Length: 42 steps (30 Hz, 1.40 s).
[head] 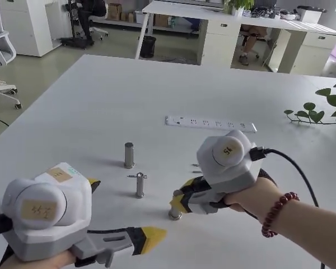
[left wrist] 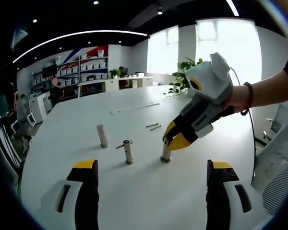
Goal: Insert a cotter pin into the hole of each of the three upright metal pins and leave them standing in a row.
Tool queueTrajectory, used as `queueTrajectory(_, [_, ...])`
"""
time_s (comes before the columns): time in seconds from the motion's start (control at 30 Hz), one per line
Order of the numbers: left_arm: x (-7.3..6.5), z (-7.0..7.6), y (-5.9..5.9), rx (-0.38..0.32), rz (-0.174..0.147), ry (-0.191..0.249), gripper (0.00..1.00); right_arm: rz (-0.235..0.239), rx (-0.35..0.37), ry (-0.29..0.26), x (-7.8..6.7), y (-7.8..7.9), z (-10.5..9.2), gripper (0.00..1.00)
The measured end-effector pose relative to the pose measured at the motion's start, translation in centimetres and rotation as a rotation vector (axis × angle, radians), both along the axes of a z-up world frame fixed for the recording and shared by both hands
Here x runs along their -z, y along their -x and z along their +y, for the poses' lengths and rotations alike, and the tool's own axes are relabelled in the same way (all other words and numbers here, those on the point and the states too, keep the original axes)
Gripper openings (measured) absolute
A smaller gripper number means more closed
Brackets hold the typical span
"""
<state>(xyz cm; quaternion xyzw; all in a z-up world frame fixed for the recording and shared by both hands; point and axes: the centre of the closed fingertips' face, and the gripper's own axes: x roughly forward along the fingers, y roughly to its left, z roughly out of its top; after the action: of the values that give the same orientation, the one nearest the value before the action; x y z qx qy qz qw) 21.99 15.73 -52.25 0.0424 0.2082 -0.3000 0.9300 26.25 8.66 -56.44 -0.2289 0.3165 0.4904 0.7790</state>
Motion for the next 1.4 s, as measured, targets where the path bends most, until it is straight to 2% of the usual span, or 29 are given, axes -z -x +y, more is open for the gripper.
queueTrajectory(0.33, [-0.3, 0.0, 0.1, 0.007, -0.021, -0.007, 0.97, 0.007, -0.037, -0.010, -1.9, 0.5, -0.7, 0.21])
queueTrajectory(0.53, [-0.4, -0.1, 0.2, 0.012, -0.028, -0.007, 0.99, 0.003, -0.034, 0.016, -2.1, -0.1, -2.5, 0.20])
queueTrajectory(0.73, [-0.5, 0.0, 0.0, 0.004, -0.033, 0.001, 0.99, -0.010, -0.009, 0.047, -2.0, -1.6, -4.2, 0.20])
queueTrajectory(0.83, [-0.5, 0.1, 0.0, 0.003, -0.035, -0.004, 0.99, 0.008, 0.029, 0.048, -1.9, -2.7, -5.1, 0.19])
queueTrajectory(1.0, [-0.5, 0.3, 0.0, -0.004, -0.039, -0.006, 0.99, -0.009, 0.043, 0.064, -1.8, -4.5, -5.9, 0.18])
queueTrajectory(1.27, [-0.5, 0.4, -0.2, -0.006, -0.049, -0.019, 0.99, -0.010, 0.037, 0.135, -0.2, -7.0, -6.9, 0.16])
queueTrajectory(1.4, [-0.4, 0.4, -0.2, -0.011, -0.050, -0.018, 0.99, -0.001, 0.046, 0.144, 0.3, -7.8, -6.9, 0.16])
